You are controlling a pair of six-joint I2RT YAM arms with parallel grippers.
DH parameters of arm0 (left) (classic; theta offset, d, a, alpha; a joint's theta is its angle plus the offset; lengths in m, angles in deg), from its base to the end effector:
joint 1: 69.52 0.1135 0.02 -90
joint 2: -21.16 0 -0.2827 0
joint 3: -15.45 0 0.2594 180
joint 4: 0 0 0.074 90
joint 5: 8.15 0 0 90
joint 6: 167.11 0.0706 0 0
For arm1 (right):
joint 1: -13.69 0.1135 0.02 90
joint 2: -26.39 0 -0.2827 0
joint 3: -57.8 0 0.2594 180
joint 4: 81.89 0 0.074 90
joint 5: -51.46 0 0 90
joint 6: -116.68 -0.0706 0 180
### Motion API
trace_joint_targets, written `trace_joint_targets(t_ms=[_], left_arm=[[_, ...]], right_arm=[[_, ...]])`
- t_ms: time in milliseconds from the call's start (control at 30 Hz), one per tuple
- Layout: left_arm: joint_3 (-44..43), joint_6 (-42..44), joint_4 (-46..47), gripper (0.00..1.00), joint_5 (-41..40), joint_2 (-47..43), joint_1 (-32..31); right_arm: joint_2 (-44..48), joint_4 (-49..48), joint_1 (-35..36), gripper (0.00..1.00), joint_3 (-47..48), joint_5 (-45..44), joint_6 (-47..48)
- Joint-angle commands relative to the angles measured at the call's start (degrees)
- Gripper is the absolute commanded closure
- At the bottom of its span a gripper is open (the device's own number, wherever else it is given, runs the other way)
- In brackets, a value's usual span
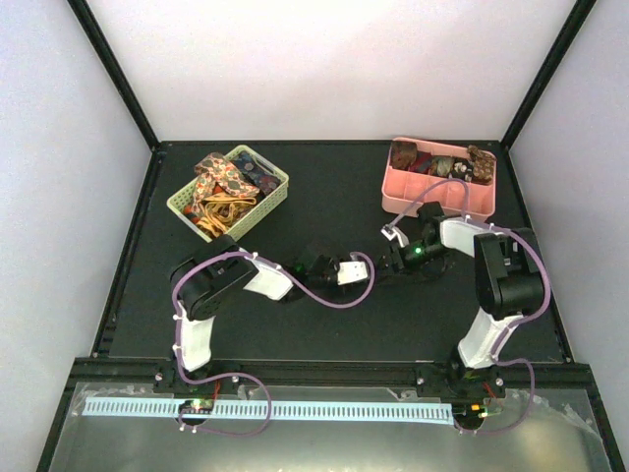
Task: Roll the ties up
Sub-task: Roll the tie at the center of the board.
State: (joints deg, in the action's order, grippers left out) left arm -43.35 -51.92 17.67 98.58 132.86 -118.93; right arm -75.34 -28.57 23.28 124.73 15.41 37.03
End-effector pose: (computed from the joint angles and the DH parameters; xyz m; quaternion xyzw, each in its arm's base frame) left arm 0.2427 -0.3145 0.0876 0.5856 0.6583 -0.2218 0.4178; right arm 0.2806 0.1053 0.1268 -0.1616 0.8763 0.4534 0.0176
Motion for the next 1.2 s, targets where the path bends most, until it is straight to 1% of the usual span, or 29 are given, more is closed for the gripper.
trace_joint_targets(t_ms=[0,100,300,500,600,700,733,833,867,933,1000,1167], left_arm=[[-0.99,2.39,-10.61,0.64,-3.61,0.85,-0.65],[-2.24,2.45,-12.41,0.64,-3.81,1.26,-0.84],[-3.52,2.54,-14.52,0.64,-3.86,1.98,-1.12],[-4.03,2.05,-15.39,0.64,-3.94,2.2,-1.38],[-4.21,1.63,-15.23,0.64,-4.02,2.11,-1.37],[-4.36,1.34,-15.48,0.62,-3.99,2.04,-1.35],[-4.33,1.1,-15.52,0.58,-3.99,1.92,-1.32],[-3.67,-0.01,-14.66,0.38,-4.12,1.05,-1.31],[-3.39,-0.58,-14.18,0.32,-4.26,0.58,-1.35],[-2.51,-1.59,-12.9,0.26,-3.67,-0.55,-1.36],[-1.8,-2.58,-11.6,0.24,-2.51,-1.87,-1.31],[-1.08,-5.04,-9.37,0.24,-1.11,-3.86,-1.31]], right_arm=[[1.98,0.5,-0.15,0.41,0.95,0.61,-1.43],[1.16,-0.26,1.38,0.41,1.66,1.07,-3.51],[-1.7,-1.81,3.42,0.56,3.1,-2.67,-5.24],[-1.1,-1.63,3.43,0.86,2.84,-4.62,-4.38],[-1.59,-0.93,3.35,0.97,3.21,-6.03,-3.86],[-1.76,-0.84,3.34,0.98,3.16,-6.31,-3.45],[-1.65,-1.03,3.34,0.98,3.06,-6.32,-3.49],[-1.53,-1.23,3.31,0.98,2.99,-5.85,-3.58],[-1.61,-1.22,3.28,0.98,3.06,-5.59,-3.54],[-1.78,-1.31,3.29,0.98,3.05,-5.28,-3.55],[-1.95,-1.28,3.26,0.98,3.04,-5.1,-3.53],[-1.88,-1.18,3.32,0.99,3.04,-5.0,-3.22]])
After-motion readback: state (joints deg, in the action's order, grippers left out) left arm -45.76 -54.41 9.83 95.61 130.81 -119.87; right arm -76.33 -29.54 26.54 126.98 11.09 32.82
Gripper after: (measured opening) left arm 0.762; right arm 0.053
